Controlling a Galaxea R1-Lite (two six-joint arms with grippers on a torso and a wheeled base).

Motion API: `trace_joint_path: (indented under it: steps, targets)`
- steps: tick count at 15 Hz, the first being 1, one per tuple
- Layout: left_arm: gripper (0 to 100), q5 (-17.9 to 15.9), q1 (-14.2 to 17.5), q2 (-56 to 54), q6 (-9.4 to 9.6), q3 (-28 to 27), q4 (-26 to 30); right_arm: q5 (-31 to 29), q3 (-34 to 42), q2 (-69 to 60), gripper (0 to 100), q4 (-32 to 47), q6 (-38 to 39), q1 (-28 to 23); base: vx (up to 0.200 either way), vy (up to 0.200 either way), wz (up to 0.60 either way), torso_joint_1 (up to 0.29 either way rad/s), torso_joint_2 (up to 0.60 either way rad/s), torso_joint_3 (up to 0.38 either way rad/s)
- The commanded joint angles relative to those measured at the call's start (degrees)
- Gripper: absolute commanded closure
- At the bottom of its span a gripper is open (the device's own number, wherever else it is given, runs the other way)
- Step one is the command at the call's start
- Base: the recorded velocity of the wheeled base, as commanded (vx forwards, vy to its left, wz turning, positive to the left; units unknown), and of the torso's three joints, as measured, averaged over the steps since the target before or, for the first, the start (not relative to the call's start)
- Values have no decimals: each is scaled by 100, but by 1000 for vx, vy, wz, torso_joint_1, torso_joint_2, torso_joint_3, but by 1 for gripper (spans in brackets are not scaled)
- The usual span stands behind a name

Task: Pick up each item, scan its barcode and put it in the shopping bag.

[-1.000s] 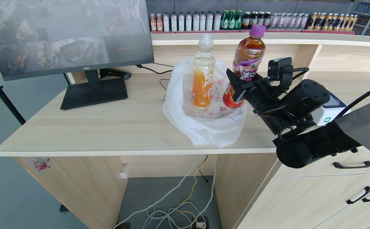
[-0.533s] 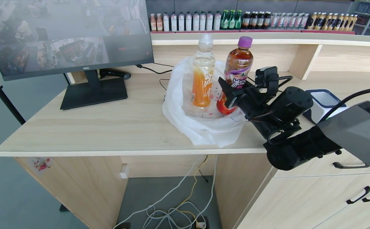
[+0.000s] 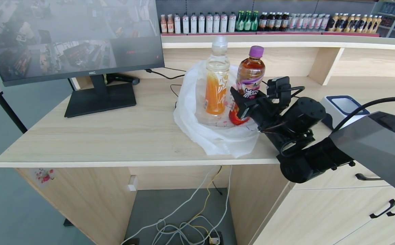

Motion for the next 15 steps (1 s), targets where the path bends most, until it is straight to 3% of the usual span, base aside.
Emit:
trace_joint_path:
  steps: [1, 15]
  targets:
    - [0, 0, 6, 1, 0, 0, 1, 6, 4, 100, 100, 4, -6, 3, 0, 0, 0, 0, 0, 0]
    - [0, 0, -2, 1, 0, 0, 1, -20, 127, 153, 100, -111, -32, 3, 0, 0, 0, 0, 0, 0]
